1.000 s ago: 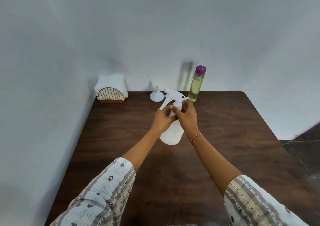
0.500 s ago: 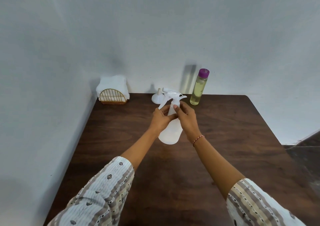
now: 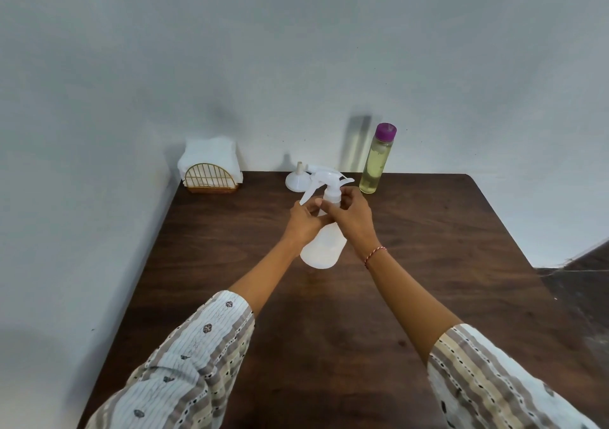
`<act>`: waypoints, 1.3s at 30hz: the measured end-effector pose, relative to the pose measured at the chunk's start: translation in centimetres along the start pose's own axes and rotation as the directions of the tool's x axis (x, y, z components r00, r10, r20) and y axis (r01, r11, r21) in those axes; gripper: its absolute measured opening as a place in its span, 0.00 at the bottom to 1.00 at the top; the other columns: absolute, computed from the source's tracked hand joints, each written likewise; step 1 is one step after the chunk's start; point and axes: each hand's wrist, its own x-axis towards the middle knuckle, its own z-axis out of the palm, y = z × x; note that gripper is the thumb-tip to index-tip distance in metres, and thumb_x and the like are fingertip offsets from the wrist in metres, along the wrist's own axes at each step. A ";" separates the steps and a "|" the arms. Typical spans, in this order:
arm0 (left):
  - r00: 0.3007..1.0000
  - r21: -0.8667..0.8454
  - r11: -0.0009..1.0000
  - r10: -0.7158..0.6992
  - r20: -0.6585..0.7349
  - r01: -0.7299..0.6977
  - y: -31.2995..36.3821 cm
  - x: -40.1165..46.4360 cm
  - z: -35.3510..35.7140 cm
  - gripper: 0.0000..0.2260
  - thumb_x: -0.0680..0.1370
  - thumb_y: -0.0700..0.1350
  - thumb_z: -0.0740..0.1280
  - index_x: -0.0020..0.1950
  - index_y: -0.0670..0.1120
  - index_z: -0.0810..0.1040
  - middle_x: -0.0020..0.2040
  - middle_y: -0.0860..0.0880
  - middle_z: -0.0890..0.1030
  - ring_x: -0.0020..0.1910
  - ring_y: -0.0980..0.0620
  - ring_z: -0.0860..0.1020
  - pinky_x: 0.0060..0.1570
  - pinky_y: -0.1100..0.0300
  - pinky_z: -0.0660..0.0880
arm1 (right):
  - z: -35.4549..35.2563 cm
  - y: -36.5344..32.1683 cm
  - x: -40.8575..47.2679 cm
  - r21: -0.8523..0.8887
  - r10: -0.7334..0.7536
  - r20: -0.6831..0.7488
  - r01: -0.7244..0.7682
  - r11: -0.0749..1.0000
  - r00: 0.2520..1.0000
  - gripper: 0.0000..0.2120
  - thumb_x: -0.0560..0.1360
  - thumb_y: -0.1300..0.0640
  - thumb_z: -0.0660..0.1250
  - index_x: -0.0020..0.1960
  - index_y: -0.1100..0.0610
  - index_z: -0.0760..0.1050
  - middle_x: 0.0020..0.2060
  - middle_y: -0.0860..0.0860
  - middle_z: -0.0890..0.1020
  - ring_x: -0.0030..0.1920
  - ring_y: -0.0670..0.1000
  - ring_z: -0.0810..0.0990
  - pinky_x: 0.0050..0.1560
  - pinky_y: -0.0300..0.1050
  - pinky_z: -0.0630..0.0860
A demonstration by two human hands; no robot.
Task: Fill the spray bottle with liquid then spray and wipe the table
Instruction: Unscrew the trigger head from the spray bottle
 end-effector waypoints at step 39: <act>1.000 0.386 0.922 0.028 -0.008 -0.022 -3.3 3.1 0.7 0.20 0.69 0.35 0.73 0.61 0.43 0.78 0.60 0.45 0.79 0.59 0.46 0.75 0.58 0.53 0.72 | -10.4 4.9 3.1 0.981 0.613 -0.104 -0.021 0.194 0.783 0.06 0.77 0.66 0.62 0.41 0.62 0.71 0.38 0.55 0.76 0.39 0.49 0.78 0.30 0.39 0.80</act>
